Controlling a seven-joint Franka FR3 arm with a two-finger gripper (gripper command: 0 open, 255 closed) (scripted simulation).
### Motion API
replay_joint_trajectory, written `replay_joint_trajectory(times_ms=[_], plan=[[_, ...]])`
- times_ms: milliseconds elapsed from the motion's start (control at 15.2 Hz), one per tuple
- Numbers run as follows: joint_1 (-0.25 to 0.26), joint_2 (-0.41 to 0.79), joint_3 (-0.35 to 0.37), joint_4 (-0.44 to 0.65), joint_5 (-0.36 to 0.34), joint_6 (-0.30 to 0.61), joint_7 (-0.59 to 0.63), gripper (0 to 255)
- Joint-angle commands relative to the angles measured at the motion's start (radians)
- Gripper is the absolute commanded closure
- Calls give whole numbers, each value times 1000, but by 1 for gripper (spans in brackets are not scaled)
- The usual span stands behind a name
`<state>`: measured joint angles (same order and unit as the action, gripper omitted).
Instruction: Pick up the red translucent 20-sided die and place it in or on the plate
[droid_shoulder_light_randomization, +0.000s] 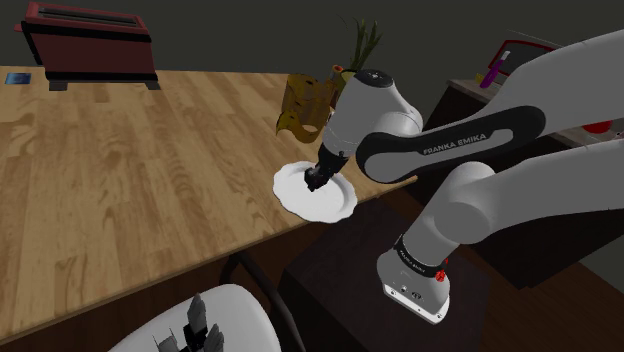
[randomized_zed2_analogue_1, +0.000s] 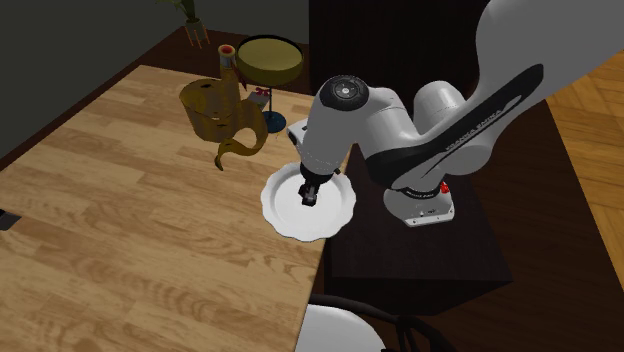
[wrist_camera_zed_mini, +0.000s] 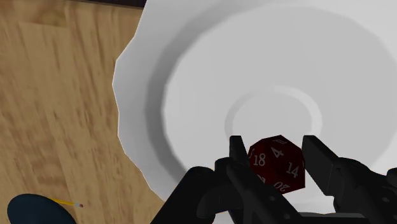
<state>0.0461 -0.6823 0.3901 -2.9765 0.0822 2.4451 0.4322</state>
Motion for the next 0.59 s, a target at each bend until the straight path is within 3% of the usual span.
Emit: replay_joint_trajectory(times_ms=[0,264,330,528], plan=[[-1,2,0,0,0,2,0,255],[-1,2,0,0,0,2,0,255],[-1,2,0,0,0,2,0,0],[-1,2,0,0,0,2,0,0]])
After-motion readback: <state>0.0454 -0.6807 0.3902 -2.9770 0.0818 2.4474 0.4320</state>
